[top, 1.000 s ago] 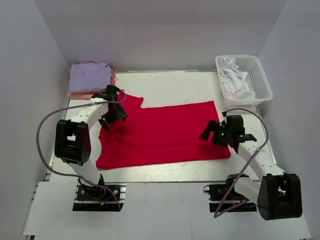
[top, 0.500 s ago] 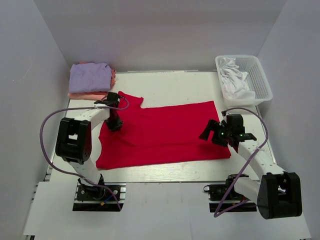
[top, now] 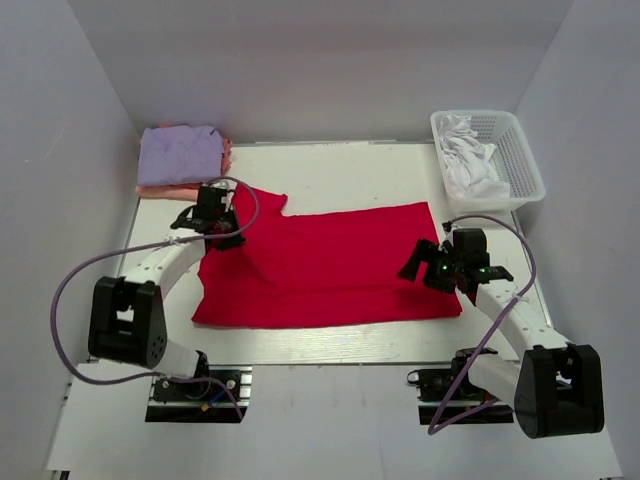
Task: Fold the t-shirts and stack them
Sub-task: Fold the flattened tshirt in 1/3 of the way
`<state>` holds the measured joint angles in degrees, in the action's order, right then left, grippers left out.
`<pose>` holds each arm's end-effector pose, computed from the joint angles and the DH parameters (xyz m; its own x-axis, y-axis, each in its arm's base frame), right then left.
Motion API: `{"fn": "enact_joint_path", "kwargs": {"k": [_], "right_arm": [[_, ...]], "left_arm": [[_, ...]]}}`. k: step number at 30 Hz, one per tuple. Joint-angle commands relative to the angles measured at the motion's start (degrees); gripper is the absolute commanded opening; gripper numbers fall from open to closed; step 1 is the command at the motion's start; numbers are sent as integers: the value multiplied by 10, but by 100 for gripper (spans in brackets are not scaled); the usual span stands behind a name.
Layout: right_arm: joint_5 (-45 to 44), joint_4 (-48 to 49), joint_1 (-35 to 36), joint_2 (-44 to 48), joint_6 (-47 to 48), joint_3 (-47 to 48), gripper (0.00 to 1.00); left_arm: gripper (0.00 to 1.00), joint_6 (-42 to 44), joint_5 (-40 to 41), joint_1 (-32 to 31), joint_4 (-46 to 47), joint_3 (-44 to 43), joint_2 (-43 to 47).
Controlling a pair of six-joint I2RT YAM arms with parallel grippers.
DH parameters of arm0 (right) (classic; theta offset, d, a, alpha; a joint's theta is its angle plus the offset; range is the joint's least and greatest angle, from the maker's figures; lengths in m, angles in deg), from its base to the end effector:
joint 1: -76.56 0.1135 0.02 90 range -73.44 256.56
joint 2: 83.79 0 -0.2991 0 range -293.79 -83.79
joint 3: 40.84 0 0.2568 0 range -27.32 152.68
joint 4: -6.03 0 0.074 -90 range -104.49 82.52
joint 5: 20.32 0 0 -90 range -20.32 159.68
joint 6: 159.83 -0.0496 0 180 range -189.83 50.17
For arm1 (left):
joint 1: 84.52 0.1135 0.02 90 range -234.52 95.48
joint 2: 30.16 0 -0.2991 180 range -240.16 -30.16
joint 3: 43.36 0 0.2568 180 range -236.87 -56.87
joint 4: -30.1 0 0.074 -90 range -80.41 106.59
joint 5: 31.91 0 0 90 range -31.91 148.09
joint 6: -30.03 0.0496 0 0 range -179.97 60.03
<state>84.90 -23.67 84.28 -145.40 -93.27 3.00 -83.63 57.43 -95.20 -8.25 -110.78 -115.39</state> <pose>0.2011 0.0404 0.2085 -0.7915 0.2801 -0.5432 0.0102 0.8948 0.4464 0.3030 -0.0577 0.2304 -0.8245 -0.2529 -0.5062 -0.1520 0.9607 -0.2322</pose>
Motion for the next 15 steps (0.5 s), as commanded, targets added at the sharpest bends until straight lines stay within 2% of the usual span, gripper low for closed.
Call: {"fn": "enact_joint_path", "kwargs": {"k": [1,2,3,4,5,6,10,12,15], "right_arm": [[15,6,-1,5,12,18,90],[16,10,-1,4,14,18,90],[18,7,0,4,10,19,90],[18,7,-1,3,14,21,90],[18,6,0,3,13,22,90],[19,6,-1,3,13,21,90],[17,5,-1,4,14,25,90],[19,2,-1,6,13,24,90],[15,-2,2,21,23,26,90]], "left_arm": [[10,5,51,3,28,14,51],[17,-7,68,3,3,14,51],[35,-22,87,3,-15,7,51],[45,-32,110,3,-30,2,39],[52,-51,121,3,-42,-6,28],[52,-66,138,3,-76,-14,1],[88,-115,188,3,-147,-66,-75],[96,-137,208,3,-172,-89,-98],[100,-148,213,3,-199,-135,-112]]}}
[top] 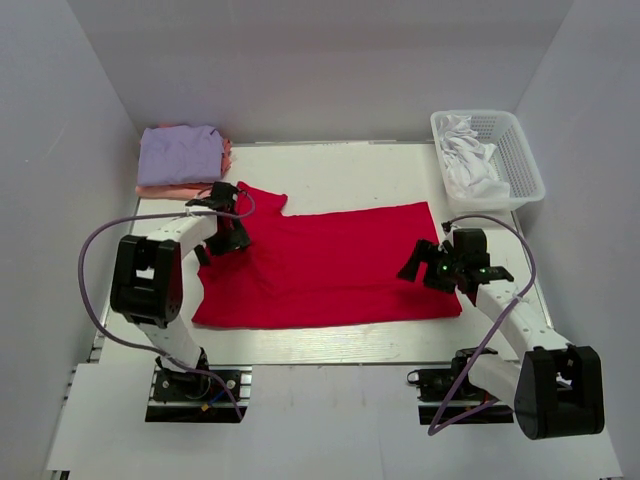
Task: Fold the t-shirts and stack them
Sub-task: Fold the flattened tshirt in 1/3 of the way
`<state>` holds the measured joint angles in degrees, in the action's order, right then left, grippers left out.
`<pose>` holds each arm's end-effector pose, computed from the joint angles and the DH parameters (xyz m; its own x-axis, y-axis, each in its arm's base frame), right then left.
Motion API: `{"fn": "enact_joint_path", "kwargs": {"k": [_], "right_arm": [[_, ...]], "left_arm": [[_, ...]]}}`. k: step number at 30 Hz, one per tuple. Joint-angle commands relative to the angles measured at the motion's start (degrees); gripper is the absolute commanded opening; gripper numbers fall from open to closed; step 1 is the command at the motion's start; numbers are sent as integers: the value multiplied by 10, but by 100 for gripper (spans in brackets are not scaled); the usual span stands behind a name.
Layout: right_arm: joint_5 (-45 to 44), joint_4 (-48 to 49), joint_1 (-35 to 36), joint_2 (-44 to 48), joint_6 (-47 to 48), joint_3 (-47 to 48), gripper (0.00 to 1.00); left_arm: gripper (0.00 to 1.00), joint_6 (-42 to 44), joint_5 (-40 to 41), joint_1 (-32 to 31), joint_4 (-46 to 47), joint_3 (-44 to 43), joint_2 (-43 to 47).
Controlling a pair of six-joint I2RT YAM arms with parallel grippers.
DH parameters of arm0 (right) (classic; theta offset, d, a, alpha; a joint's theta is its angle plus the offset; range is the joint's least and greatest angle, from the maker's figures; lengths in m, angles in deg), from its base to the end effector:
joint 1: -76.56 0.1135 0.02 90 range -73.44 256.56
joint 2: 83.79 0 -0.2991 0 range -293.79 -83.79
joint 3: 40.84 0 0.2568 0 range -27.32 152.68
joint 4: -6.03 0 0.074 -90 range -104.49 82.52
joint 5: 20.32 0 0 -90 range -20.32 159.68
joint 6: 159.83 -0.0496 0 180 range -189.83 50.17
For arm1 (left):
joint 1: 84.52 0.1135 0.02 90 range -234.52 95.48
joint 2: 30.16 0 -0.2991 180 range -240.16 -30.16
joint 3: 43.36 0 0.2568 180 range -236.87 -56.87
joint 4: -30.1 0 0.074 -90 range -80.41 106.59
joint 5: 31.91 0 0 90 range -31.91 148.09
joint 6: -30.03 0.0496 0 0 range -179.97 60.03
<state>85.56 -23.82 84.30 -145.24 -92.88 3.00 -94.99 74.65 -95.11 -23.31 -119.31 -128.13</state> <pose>0.2004 0.0409 0.2089 -0.7943 0.2721 -0.5432 -0.0020 0.8929 0.4502 0.3271 -0.0468 0.1958 -0.8398 -0.4026 -0.3643 -0.4594 0.8845 0.0815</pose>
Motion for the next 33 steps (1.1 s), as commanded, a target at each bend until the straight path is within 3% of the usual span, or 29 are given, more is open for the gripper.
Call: {"fn": "enact_joint_path", "kwargs": {"k": [1,7,9,13,14,20,25,33], "right_arm": [[10,1,2,22,20,28,90],[-1,3,30,71,48,78,90],[34,15,45,56,52,97,90],[93,60,105,-70,56,153,90],[93,66,153,-95,56,164,90],[108,59,294,-311,95,374,90],[142,75,333,-429,85,487,90],[164,85,375,-539,63,552,88]], "left_arm": [[100,-40,41,2,-48,-50,21],[100,-94,35,2,-48,-15,141],[100,-118,35,2,-54,12,181],[100,-133,-34,-6,-19,79,264],[100,-126,-69,-6,3,112,284],[100,-126,-121,-6,18,196,295],[100,-121,-128,-6,25,245,314],[100,-145,-114,1,10,293,354]]}}
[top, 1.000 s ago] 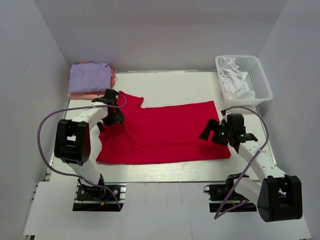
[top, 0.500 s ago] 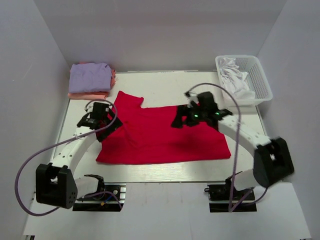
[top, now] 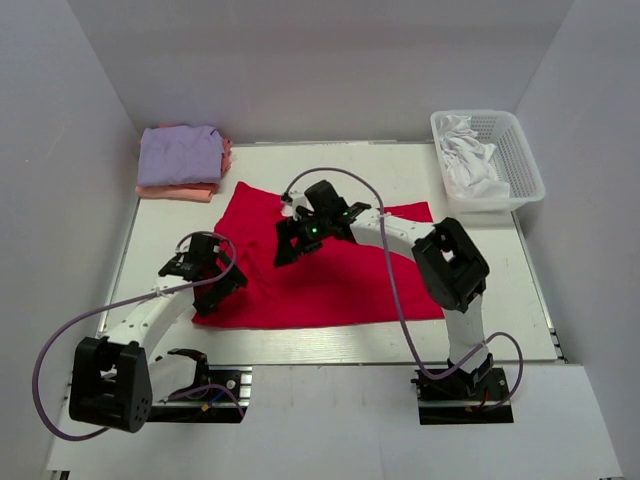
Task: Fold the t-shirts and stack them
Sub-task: Fold the flattened tshirt in 1/3 of the way
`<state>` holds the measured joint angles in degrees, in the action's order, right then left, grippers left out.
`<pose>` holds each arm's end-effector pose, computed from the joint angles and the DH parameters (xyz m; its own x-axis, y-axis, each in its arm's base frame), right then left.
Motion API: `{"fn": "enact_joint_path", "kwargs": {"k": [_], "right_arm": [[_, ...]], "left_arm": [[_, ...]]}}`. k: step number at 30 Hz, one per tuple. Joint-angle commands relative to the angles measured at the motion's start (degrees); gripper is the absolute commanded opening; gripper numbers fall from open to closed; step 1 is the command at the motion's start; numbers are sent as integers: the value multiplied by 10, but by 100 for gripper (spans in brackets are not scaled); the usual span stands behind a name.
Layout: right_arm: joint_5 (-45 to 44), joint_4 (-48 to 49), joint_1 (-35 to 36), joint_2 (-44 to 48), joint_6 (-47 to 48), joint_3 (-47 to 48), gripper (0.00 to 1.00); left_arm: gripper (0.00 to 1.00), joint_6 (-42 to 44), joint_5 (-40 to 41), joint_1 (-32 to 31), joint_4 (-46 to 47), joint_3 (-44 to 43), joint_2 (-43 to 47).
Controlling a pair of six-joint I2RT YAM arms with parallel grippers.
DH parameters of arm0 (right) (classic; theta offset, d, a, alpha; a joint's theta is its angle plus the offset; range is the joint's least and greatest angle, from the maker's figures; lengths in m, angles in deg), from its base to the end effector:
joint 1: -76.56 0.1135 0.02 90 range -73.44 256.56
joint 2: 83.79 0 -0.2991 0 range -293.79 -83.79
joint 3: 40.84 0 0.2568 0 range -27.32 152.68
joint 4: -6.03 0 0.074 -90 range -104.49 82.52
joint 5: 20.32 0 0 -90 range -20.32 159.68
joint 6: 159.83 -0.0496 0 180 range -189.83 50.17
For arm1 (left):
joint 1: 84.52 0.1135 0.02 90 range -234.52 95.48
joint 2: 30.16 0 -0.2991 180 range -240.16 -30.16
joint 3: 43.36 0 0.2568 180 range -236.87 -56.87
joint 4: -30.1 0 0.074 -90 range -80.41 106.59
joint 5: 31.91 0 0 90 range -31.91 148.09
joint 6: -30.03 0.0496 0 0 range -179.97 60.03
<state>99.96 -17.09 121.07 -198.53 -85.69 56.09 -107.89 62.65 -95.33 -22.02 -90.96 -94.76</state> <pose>0.3233 0.3529 0.2301 -0.6891 -0.3465 -0.6365 -0.7160 0.4610 0.5242 0.1788 -0.0301 0.1933 -0.7332 -0.6132 -0.2940 -0.5745 0.7898 -0.2148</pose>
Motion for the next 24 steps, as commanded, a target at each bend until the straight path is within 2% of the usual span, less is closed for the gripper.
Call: {"fn": "enact_joint_path", "kwargs": {"k": [1,7,19,24], "right_arm": [[24,18,7,-21,-11,23,88],[52,46,16,-77,-44,44,88],[83,83,23,-116,-87,46,88],[94,87,25,-124,-95,42,84]], "left_arm": [[100,-16,12,3,-3,10,20],[100,-21,5,3,2,34,20],[100,-21,5,3,2,39,20],[100,-21,5,-2,2,39,20]]}}
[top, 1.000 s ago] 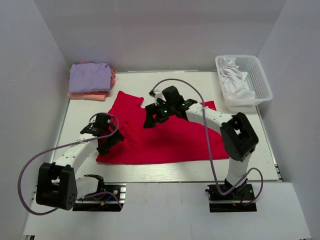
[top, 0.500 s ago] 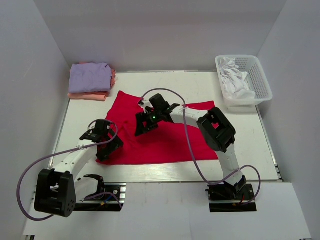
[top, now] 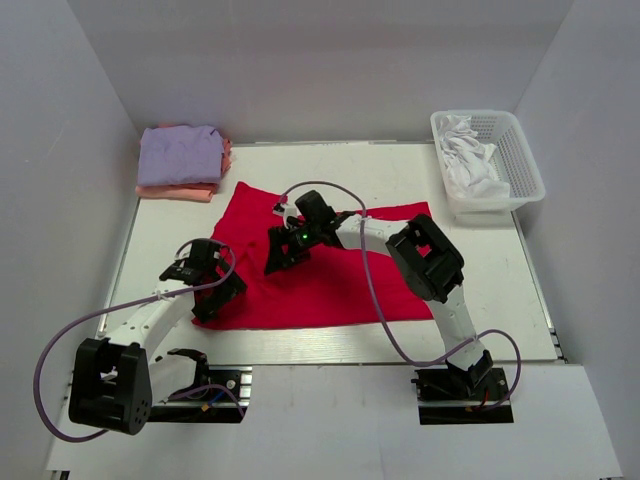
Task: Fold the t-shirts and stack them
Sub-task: Fold the flattened tshirt in 1/3 of the way
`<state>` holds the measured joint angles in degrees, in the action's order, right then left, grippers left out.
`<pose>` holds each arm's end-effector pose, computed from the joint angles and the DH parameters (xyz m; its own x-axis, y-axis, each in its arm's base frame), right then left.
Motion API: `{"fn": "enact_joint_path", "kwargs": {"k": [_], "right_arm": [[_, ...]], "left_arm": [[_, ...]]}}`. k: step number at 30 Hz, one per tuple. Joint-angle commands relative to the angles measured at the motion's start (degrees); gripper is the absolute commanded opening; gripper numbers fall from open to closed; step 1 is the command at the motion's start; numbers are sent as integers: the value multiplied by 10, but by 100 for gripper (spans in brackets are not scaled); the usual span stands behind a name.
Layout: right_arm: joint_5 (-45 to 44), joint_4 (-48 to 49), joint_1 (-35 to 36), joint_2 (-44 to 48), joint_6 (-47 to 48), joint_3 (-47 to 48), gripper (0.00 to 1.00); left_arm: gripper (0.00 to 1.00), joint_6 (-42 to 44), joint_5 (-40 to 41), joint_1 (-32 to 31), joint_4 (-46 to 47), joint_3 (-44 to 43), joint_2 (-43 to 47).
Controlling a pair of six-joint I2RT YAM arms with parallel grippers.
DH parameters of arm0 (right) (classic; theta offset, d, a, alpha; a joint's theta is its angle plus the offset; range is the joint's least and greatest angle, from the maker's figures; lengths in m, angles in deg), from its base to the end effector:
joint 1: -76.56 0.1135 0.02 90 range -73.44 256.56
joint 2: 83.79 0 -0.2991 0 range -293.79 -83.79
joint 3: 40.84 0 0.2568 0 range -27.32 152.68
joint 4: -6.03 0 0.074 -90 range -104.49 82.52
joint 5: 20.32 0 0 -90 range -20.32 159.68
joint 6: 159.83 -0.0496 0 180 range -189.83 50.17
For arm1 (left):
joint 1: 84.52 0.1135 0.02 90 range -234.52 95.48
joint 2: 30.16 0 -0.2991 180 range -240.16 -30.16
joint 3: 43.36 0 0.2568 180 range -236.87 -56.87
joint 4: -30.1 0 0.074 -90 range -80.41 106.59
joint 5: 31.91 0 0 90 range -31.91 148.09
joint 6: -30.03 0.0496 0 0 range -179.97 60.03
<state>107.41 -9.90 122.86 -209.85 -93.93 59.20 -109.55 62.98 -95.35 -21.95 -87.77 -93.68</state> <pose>0.3311 0.3904 0.1669 -0.7835 -0.3524 -0.5119 -0.6204 0.3958 0.6771 0.1669 -0.0276 0.1803 -0.7247 -0.6337 -0.2708 -0.6038 0.7733 -0.1935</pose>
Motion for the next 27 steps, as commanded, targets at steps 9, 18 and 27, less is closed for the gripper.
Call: {"fn": "enact_joint_path", "kwargs": {"k": [9,18,27], "right_arm": [[23,48,3,-7,-41,-12,44],[-31,25,4,-11,-26,-14,39],[-54,4,4,-16,-22,-18,19]], "left_arm": [[100,-4,2,-2,1,7,9],[100,-4,7,-2,1,7,9],[100,-4,7,-2,1,7,4]]}}
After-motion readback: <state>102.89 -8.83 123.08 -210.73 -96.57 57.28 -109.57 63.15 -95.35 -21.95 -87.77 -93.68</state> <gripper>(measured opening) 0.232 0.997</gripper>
